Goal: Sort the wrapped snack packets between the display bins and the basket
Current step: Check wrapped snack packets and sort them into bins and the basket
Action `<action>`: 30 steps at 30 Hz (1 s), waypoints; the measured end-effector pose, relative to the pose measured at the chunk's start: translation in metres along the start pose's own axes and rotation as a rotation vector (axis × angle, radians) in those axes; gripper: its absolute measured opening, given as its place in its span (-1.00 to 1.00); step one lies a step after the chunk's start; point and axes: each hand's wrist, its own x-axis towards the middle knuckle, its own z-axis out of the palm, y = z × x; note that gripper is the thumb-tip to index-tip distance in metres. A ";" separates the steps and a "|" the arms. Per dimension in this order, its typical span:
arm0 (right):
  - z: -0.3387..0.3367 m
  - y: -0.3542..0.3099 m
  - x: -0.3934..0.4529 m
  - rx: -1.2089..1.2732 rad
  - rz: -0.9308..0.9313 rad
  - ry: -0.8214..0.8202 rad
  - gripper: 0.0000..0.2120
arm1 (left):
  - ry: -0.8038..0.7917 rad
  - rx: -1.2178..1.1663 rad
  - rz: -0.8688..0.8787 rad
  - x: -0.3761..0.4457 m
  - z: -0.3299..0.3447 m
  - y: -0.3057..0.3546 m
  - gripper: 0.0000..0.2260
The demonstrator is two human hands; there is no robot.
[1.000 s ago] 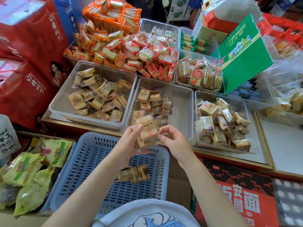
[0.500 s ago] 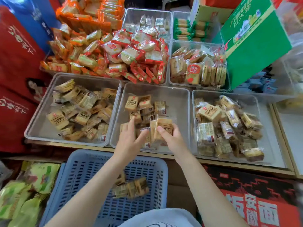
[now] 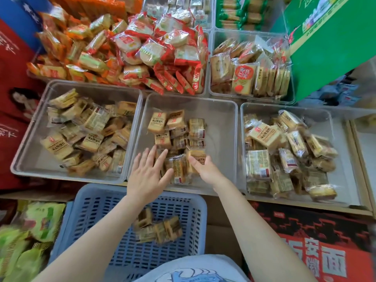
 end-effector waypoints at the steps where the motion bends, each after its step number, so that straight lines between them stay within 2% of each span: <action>1: 0.003 -0.002 -0.001 0.007 -0.025 0.045 0.04 | 0.001 -0.001 0.000 0.000 -0.001 0.001 -0.28; 3: 0.009 -0.008 -0.008 0.016 -0.071 0.162 0.21 | 0.010 -0.019 0.005 -0.001 -0.002 0.002 -0.27; 4: 0.011 -0.011 -0.011 0.011 -0.113 0.240 0.21 | 0.020 -0.039 0.015 -0.002 -0.003 0.002 -0.26; 6: 0.014 -0.014 -0.020 -0.040 -0.216 0.423 -0.02 | 0.062 -0.108 0.053 -0.004 -0.005 0.000 -0.28; 8: 0.018 -0.022 -0.030 -0.081 -0.343 0.508 -0.21 | 0.179 -0.218 0.092 -0.010 -0.009 -0.006 -0.37; 12: 0.052 -0.075 -0.043 -0.132 -0.471 0.291 -0.61 | 0.410 -0.366 -0.022 -0.034 -0.019 -0.056 -0.51; 14: 0.088 -0.105 -0.041 -0.178 -0.503 0.151 -0.66 | 0.456 -0.361 -0.158 -0.047 -0.023 -0.097 -0.49; 17: 0.153 -0.139 -0.027 -0.287 -0.526 0.001 -0.65 | 0.444 -0.307 -0.368 -0.060 -0.026 -0.161 -0.36; 20: 0.215 -0.159 -0.001 -0.364 -0.487 -0.063 -0.56 | 0.464 -0.236 -0.452 -0.062 -0.029 -0.213 -0.21; 24: 0.259 -0.177 0.022 -0.316 -0.401 0.001 -0.33 | 0.468 -0.269 -0.521 -0.057 -0.027 -0.248 -0.02; 30: 0.280 -0.205 0.046 -0.346 -0.293 0.036 -0.36 | 0.545 -0.337 -0.512 -0.050 -0.017 -0.255 0.00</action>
